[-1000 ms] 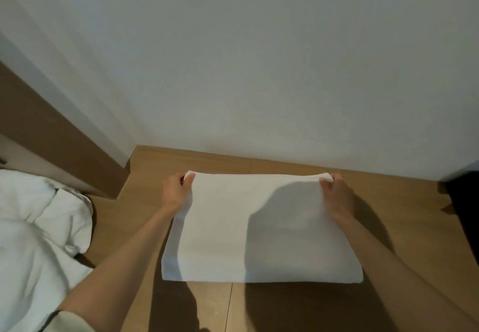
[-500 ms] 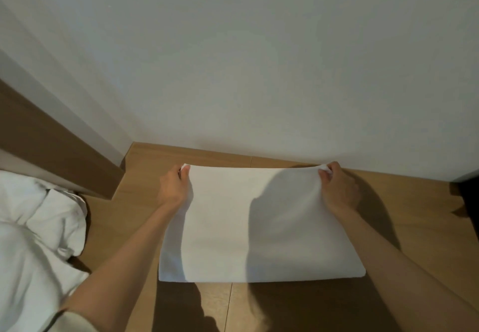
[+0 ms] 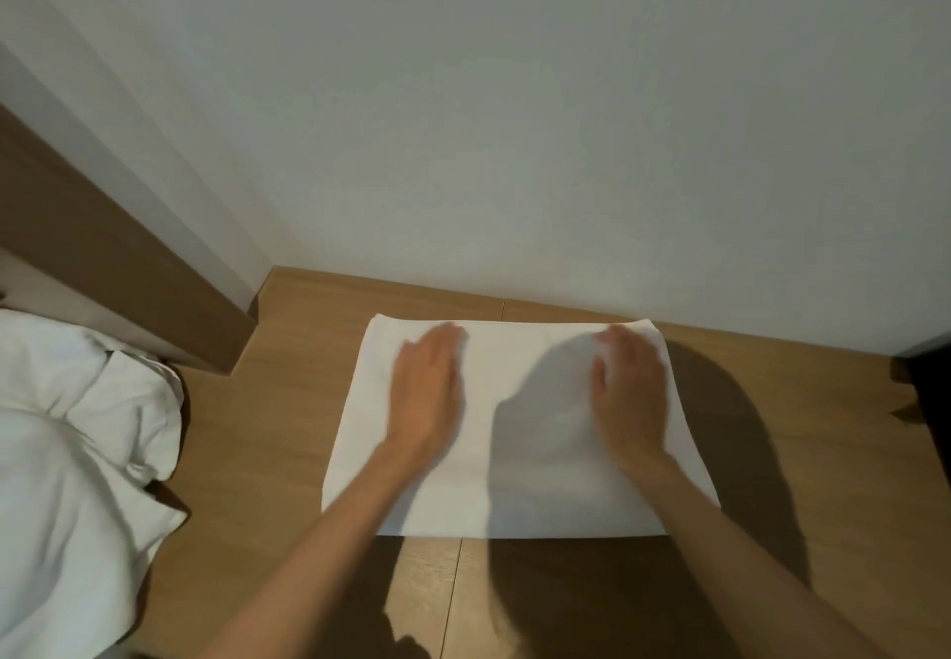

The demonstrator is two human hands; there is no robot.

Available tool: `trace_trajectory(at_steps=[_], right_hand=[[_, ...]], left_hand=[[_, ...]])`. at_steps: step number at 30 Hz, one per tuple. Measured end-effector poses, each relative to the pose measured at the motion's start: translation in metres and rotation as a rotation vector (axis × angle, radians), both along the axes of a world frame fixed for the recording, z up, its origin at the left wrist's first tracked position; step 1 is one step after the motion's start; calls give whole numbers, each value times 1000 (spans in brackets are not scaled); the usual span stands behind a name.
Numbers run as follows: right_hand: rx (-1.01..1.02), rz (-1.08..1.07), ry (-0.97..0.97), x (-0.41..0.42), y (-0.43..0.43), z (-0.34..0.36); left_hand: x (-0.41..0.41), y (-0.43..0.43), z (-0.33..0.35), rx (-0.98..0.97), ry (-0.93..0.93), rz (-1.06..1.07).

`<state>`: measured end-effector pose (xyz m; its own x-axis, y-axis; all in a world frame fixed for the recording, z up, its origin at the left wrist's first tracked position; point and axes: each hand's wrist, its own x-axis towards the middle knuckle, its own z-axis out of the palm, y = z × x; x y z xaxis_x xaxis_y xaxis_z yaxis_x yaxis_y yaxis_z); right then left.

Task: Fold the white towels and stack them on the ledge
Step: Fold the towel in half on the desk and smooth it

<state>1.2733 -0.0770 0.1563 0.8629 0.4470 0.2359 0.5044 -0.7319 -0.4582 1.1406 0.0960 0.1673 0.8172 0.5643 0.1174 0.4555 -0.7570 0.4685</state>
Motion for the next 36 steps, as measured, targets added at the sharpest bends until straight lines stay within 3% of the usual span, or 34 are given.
trace_trajectory(at_steps=[3, 6, 8, 12, 27, 30, 33, 36], right_hand=[[-211, 297, 143, -44, 25, -13], [-427, 332, 145, -54, 41, -31], [-468, 304, 122, -51, 43, -39], [-479, 250, 74, -35, 34, -42], [-429, 24, 171, 8, -12, -38], [-394, 26, 188, -9, 0, -26], [-398, 168, 207, -54, 16, -20], [-503, 231, 209, -90, 19, -28]], left_hand=[[13, -44, -25, 4, 245, -128], [16, -46, -46, 136, 372, -142], [14, -38, -55, 215, 404, -140], [10, -22, -58, 258, 416, -65], [-30, 37, -45, 65, 391, 254], [-29, 14, -33, 83, 354, 226], [-21, -37, -27, 63, 262, 117], [-16, -75, -37, 66, 336, 44]])
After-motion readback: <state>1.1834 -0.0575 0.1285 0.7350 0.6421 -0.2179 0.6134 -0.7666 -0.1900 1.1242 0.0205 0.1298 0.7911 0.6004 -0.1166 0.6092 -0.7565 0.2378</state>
